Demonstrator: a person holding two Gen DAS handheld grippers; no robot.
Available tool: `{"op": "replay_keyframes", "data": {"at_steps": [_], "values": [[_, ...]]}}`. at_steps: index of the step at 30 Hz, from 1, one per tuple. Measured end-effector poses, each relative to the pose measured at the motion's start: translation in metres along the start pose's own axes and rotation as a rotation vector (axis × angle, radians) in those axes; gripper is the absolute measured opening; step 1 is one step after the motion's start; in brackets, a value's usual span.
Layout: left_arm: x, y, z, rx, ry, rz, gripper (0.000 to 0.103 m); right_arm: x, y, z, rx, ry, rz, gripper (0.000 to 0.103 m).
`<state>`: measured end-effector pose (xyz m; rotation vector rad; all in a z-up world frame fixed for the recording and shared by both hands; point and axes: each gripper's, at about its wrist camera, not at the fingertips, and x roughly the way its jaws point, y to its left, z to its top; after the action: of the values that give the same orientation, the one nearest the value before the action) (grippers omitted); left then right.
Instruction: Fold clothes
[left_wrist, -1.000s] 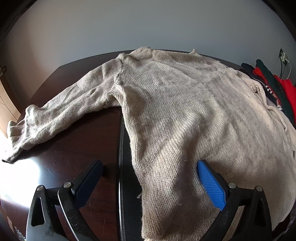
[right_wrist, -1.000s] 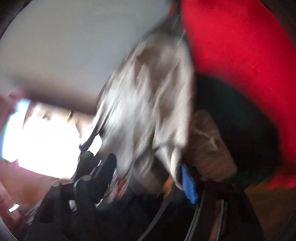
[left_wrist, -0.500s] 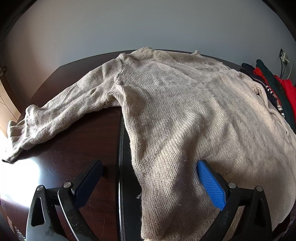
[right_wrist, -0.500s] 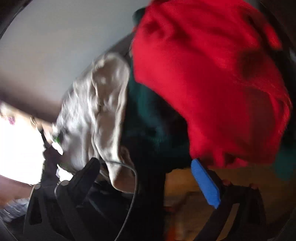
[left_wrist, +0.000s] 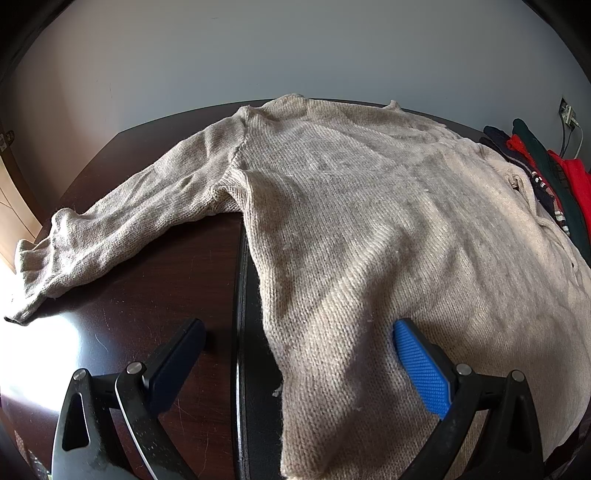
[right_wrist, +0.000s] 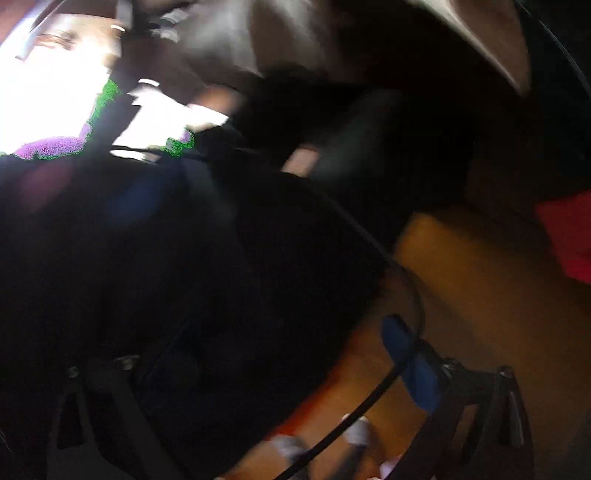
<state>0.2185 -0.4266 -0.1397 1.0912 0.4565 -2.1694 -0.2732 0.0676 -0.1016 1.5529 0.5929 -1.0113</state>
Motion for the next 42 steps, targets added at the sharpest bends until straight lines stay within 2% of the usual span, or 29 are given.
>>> {"op": "replay_keyframes", "data": {"at_steps": [1, 4, 5, 8, 10, 13, 14, 16, 19, 21, 23, 25, 27, 28, 30, 32, 33, 35, 37, 39, 41, 42], "values": [[0.0, 0.0, 0.0, 0.0, 0.0, 0.0, 0.102, -0.01, -0.007, 0.002, 0.035, -0.07, -0.011, 0.096], [0.0, 0.0, 0.0, -0.001, 0.0, 0.001, 0.102, -0.064, -0.021, 0.003, 0.101, -0.423, 0.067, 0.096], [0.0, 0.0, 0.0, -0.001, 0.0, 0.001, 0.102, -0.078, -0.021, 0.0, 0.094, -0.514, 0.087, 0.096], [0.001, 0.0, 0.0, -0.001, 0.0, 0.0, 0.102, -0.102, -0.016, -0.001, 0.061, -0.665, 0.095, 0.096], [0.001, 0.0, -0.001, -0.001, 0.0, 0.0, 0.102, -0.101, -0.011, 0.004, 0.051, -0.693, 0.065, 0.095], [0.001, 0.0, 0.0, -0.001, 0.0, 0.0, 0.102, -0.087, -0.005, 0.01, 0.044, -0.638, 0.081, 0.095], [0.001, 0.0, 0.0, -0.001, 0.0, 0.0, 0.102, -0.082, -0.001, 0.011, 0.037, -0.618, 0.118, 0.095], [0.001, 0.0, 0.0, 0.0, 0.0, 0.0, 0.102, -0.082, 0.0, -0.002, 0.004, -0.584, 0.251, 0.098], [0.001, 0.0, 0.0, 0.0, 0.0, 0.0, 0.103, -0.082, 0.014, -0.014, -0.077, -0.624, 0.425, 0.103], [0.001, 0.0, 0.0, -0.001, 0.0, 0.0, 0.103, -0.084, 0.001, -0.017, -0.036, -0.723, 0.549, 0.103], [0.001, 0.0, 0.0, -0.001, -0.001, -0.001, 0.102, -0.08, -0.023, -0.017, 0.08, -0.804, 0.669, 0.103], [0.001, 0.0, 0.0, -0.001, -0.001, -0.001, 0.102, -0.071, -0.041, -0.015, 0.179, -0.813, 0.688, 0.103], [0.001, 0.001, 0.0, -0.001, -0.001, -0.002, 0.102, -0.057, -0.042, -0.009, 0.204, -0.705, 0.623, 0.103], [0.001, 0.002, 0.0, -0.001, -0.002, -0.002, 0.102, -0.047, -0.033, -0.003, 0.186, -0.597, 0.526, 0.103], [0.001, 0.0, -0.001, -0.004, -0.003, -0.002, 0.102, -0.027, -0.011, 0.002, 0.14, -0.407, 0.179, 0.103], [0.001, -0.001, -0.001, -0.004, -0.002, -0.001, 0.102, -0.016, -0.011, -0.003, 0.179, -0.326, -0.082, 0.101], [0.001, 0.0, -0.001, -0.003, -0.002, -0.001, 0.102, -0.016, -0.014, -0.006, 0.207, -0.318, -0.182, 0.099], [0.001, 0.001, -0.001, -0.002, -0.002, -0.003, 0.102, -0.039, -0.014, -0.014, 0.25, -0.464, -0.234, 0.098], [0.001, 0.002, -0.001, 0.0, -0.002, -0.003, 0.102, -0.065, 0.004, -0.021, 0.198, -0.638, -0.194, 0.098], [0.001, 0.002, -0.001, 0.0, -0.002, -0.003, 0.102, -0.089, 0.035, -0.03, 0.067, -0.838, -0.109, 0.103], [0.001, 0.002, -0.001, -0.001, -0.002, -0.002, 0.102, -0.098, 0.067, -0.025, -0.038, -0.949, -0.065, 0.103], [0.001, 0.002, -0.001, -0.001, -0.002, -0.002, 0.102, -0.095, 0.071, -0.021, -0.056, -0.943, -0.079, 0.103]]}}
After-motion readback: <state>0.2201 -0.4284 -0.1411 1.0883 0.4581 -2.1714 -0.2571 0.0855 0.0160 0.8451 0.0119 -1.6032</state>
